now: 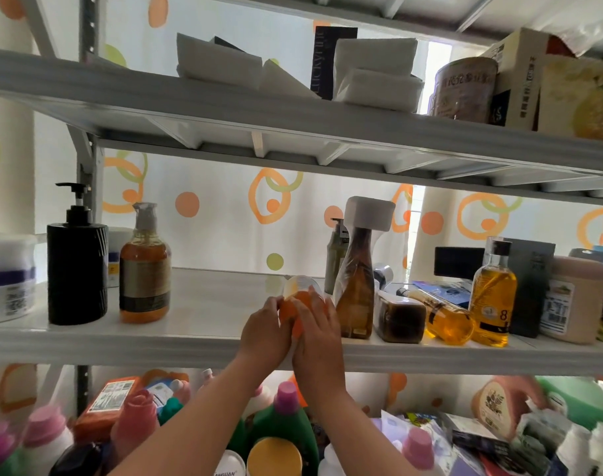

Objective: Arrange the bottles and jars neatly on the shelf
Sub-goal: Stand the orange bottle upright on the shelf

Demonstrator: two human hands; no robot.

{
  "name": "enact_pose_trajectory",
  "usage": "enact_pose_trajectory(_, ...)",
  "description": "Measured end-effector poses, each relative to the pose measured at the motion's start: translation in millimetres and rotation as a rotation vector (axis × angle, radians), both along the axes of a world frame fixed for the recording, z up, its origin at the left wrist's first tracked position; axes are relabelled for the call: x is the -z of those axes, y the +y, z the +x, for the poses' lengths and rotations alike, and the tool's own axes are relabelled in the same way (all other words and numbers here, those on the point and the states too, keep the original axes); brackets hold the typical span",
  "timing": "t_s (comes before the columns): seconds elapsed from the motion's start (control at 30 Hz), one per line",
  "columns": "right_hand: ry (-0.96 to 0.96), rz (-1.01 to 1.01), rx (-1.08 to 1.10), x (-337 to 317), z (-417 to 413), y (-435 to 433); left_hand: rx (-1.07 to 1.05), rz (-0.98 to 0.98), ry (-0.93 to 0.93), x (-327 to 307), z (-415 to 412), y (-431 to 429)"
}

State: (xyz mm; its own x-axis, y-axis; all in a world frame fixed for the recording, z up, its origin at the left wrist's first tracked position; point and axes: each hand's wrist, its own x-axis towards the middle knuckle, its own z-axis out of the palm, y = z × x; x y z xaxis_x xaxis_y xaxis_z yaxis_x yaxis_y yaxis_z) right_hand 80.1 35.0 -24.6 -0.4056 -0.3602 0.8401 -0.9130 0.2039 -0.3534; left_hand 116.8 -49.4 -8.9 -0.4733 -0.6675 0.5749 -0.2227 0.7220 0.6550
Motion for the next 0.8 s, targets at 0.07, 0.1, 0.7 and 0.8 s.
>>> enact_pose_trajectory(0.07, 0.015, 0.008, -0.016, -2.2, -0.7, 0.5, -0.005, 0.028, -0.007, 1.2, -0.6, 1.2)
enact_pose_trajectory(0.1, 0.050, 0.038, -0.035, -4.5, -3.4, 1.8, 0.000, 0.038, -0.036, 1.4, -1.3, 2.3)
enact_pose_trajectory(0.7, 0.258, -0.114, 0.097, -13.2, 7.0, -5.6, 0.016, 0.017, 0.110, -6.8, 34.7, -6.8)
enact_pose_trajectory(0.8, 0.112, -0.131, -0.090, -14.9, 34.6, -27.5, -0.099, 0.051, 0.242, -15.4, 67.0, -25.4)
